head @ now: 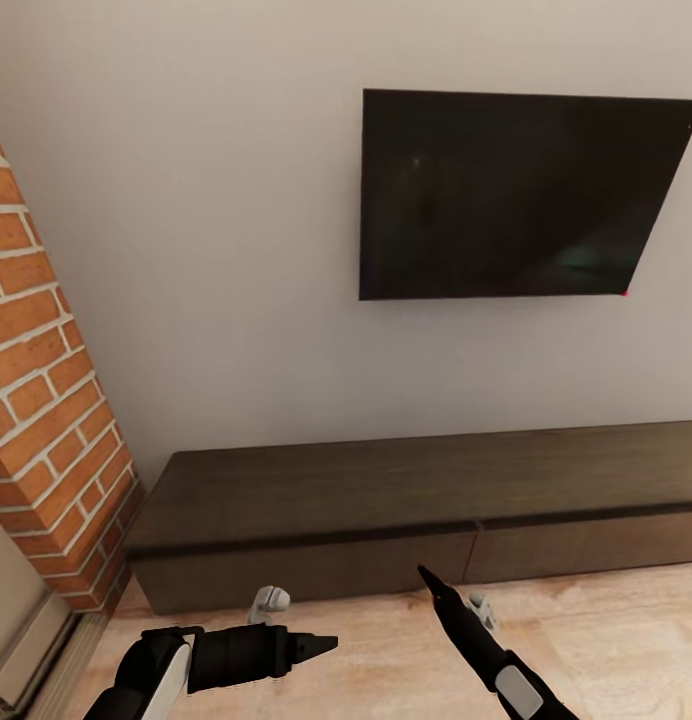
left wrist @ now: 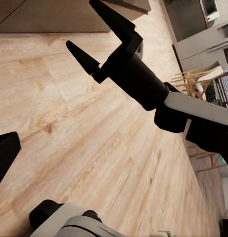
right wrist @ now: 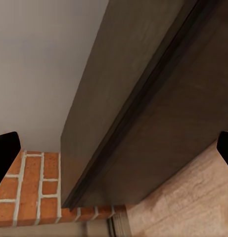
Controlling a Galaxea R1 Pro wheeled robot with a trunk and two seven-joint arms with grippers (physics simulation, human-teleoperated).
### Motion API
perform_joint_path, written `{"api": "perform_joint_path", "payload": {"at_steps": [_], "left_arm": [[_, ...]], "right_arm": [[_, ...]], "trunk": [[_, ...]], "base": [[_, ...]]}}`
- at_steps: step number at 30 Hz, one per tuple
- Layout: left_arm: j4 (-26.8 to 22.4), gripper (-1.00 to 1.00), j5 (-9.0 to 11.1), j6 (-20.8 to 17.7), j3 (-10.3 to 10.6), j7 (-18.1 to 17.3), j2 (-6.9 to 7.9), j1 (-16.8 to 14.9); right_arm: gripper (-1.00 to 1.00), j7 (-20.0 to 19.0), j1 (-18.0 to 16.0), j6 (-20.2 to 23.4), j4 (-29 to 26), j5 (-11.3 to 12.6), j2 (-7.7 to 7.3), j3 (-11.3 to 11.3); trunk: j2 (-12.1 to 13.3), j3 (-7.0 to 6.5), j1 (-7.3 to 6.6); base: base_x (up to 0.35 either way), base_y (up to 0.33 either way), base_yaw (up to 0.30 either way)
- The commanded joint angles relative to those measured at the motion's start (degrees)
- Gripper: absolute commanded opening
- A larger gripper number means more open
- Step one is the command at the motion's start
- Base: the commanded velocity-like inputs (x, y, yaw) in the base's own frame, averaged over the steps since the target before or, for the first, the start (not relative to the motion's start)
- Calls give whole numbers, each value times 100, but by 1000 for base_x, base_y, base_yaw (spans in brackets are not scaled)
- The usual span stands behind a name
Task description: Place each of the two pumpkins and all three candles from the living room inside a cabinet in the living room (use any cabinet), then make sure every cabinet is closed, and position the cauldron so it is next to a table in the living room.
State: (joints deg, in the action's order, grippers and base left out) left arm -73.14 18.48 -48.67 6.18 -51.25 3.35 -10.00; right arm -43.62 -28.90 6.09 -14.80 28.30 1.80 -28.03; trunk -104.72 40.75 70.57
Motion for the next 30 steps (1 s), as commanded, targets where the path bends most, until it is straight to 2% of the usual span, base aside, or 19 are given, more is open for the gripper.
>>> {"api": "perform_joint_path", "payload": {"at_steps": [1, 6, 8, 13, 15, 19, 23, 30], "left_arm": [[-3, 100, 23, -28, 6, 2, 5, -3], [-6, 100, 24, -19, 8, 1, 7, -4], [-6, 100, 24, -10, 7, 1, 6, -3], [-7, 100, 24, 4, 12, 1, 6, -2], [-7, 100, 24, 5, 13, 1, 3, -2], [-13, 100, 24, 6, 16, 1, 6, -2], [-35, 100, 26, 5, 17, -6, 7, 0], [-62, 100, 25, 1, 15, -64, 8, 6]], "right_arm": [[100, 19, -2, 56, -4, 55, 6, -9], [100, 60, -2, 80, -3, 62, -1, -52], [100, -90, -2, 92, 1, 63, -14, -61], [100, -783, -2, 220, 166, 68, -56, -81], [100, -862, -2, 270, 207, 74, -61, -89], [100, -902, -2, 301, 232, 77, -59, -119], [100, -948, -2, 327, 244, 79, -52, -326], [100, -969, -3, 353, 248, 84, -52, -467]], "trunk": [[-2, 6, 2], [-2, 6, 2], [-2, 6, 2], [-2, 6, 2], [-2, 6, 2], [-2, 6, 2], [-2, 6, 2], [-2, 6, 2]], "base": [[222, 0, 0], [208, 0, 0], [195, 0, 0], [241, 0, 0], [294, 0, 0], [223, 0, 0], [78, 0, 0], [21, 0, 0]]}}
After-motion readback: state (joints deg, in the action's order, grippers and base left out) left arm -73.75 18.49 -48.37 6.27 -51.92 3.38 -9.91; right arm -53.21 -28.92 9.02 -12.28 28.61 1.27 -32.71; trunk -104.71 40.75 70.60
